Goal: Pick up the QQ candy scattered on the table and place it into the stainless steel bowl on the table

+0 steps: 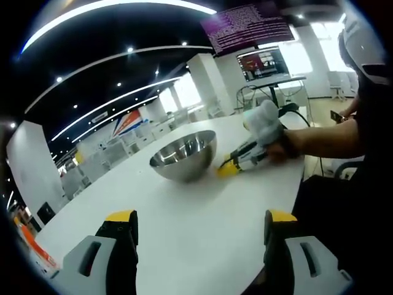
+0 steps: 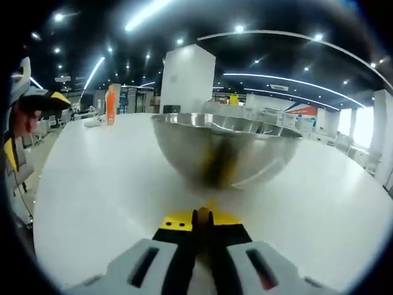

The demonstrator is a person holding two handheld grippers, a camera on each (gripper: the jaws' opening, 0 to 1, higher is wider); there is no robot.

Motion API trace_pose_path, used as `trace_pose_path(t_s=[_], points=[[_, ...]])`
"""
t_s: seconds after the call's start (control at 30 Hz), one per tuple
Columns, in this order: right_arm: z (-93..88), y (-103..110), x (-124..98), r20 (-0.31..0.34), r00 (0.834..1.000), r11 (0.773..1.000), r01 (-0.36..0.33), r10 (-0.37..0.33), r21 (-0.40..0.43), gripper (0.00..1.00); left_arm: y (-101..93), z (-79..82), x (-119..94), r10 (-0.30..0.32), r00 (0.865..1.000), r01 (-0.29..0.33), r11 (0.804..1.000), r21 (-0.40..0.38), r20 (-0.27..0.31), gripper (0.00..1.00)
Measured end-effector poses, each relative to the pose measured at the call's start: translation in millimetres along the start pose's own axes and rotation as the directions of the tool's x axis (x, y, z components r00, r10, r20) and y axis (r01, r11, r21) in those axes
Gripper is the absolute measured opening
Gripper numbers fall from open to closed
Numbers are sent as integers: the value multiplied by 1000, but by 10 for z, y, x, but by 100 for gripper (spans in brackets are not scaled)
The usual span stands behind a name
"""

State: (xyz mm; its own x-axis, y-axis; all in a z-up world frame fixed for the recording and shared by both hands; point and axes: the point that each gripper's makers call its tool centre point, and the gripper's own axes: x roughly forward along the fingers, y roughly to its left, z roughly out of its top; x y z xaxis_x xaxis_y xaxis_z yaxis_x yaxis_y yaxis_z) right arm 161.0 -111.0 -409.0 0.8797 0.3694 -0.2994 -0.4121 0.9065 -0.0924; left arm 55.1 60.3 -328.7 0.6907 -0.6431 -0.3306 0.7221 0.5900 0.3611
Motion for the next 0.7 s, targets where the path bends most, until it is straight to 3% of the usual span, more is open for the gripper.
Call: trace_pose_path(t_s=[0.47, 0.7], points=[[-10, 23, -24, 8, 1000, 1000, 1, -1, -30, 6, -8, 18, 0, 0, 1000, 0, 1000, 4, 2, 85], [84, 91, -131, 62, 998, 999, -22, 24, -39, 6, -8, 0, 6, 2, 1000, -2, 1000, 0, -1, 85]])
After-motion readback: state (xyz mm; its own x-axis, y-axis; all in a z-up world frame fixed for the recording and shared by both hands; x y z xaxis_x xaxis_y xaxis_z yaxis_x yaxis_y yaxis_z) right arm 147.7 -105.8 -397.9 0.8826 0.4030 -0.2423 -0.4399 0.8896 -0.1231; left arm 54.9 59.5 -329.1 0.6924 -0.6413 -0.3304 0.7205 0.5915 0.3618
